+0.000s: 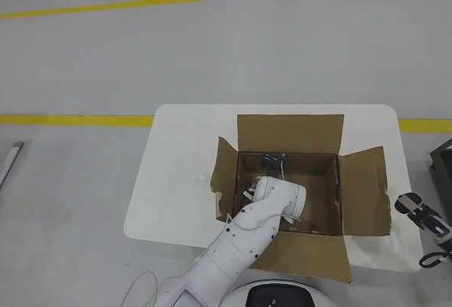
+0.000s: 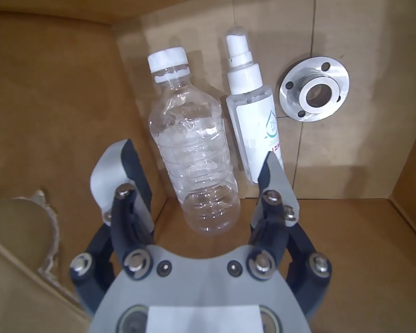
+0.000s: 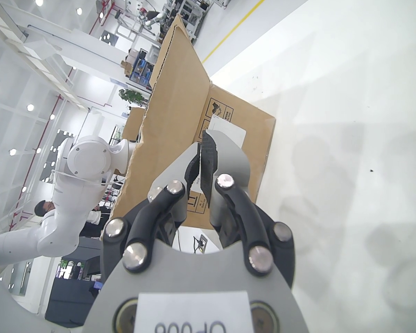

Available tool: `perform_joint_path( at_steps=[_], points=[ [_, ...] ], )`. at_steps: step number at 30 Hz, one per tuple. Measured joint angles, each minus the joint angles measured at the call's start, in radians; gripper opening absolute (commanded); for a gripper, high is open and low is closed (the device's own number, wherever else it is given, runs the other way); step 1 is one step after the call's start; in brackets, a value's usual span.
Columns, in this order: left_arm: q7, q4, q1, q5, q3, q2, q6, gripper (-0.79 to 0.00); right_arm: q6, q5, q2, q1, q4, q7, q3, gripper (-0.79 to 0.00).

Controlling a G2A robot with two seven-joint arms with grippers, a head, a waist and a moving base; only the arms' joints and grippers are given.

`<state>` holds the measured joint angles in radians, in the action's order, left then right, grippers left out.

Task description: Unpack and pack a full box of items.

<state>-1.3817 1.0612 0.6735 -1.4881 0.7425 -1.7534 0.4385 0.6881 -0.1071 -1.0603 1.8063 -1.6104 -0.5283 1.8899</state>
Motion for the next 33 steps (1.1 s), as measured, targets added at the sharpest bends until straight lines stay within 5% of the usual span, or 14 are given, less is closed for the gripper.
perform_joint_path(
  at_steps=[6,8,33],
  points=[
    [-0.007,-0.032,0.005,-0.023,0.021,-0.019,-0.007,-0.206,-0.001,0.004,0.0,-0.005,0.003,-0.003,-0.001,-0.733],
    [-0.009,-0.042,0.006,-0.03,0.027,-0.024,-0.009,-0.265,-0.001,0.005,0.0,-0.007,0.006,-0.004,0.0,-0.733],
    [0.033,-0.221,-0.027,-0.034,0.084,-0.075,-0.02,-0.246,-0.002,0.006,0.001,-0.013,0.019,-0.006,0.005,-0.763]
  ],
)
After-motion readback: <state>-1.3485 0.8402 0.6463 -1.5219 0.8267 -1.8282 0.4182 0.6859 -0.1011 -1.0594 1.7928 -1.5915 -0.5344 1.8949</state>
